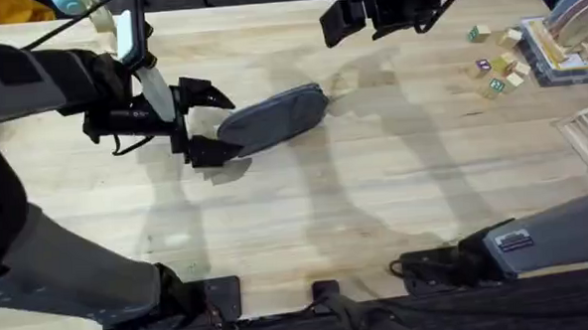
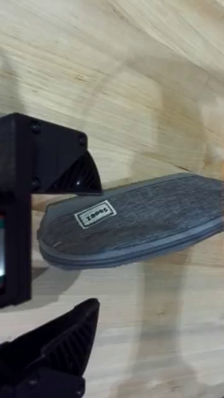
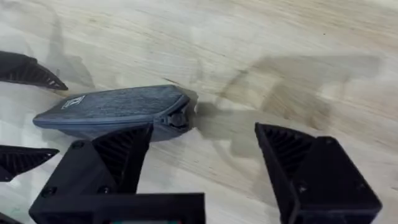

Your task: Unzip the bag, pick up the pens from the table one at a time and place them inside, then zip the bag closed.

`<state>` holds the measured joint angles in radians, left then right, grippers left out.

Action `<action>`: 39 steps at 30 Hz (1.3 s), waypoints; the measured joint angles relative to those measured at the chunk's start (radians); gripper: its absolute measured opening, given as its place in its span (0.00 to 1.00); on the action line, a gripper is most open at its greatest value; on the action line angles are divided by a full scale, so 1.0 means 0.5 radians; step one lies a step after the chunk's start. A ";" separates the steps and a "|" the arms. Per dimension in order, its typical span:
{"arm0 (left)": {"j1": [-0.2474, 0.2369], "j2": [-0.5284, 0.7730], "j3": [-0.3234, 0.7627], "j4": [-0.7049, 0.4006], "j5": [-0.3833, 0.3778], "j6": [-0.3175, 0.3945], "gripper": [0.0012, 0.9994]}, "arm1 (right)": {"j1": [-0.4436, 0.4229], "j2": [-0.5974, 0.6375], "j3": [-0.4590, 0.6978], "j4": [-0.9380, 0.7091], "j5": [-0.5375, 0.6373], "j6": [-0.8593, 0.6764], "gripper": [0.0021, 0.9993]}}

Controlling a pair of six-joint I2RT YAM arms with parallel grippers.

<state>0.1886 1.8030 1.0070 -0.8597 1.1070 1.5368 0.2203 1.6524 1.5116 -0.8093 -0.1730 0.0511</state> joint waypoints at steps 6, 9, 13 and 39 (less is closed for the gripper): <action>0.000 -0.090 0.058 -0.016 -0.083 -0.025 1.00 | 0.000 0.000 0.000 0.000 0.000 -0.031 1.00; 0.000 -0.230 0.112 -0.023 -0.176 -0.156 1.00 | 0.000 0.000 0.000 -0.003 0.000 -0.039 1.00; 0.000 -0.429 0.185 -0.022 -0.333 -0.417 1.00 | 0.000 -0.013 0.000 -0.018 0.000 -0.045 1.00; 0.002 -1.694 0.210 -0.039 -1.176 -2.432 1.00 | 0.000 -0.452 0.000 -0.426 0.000 -0.053 1.00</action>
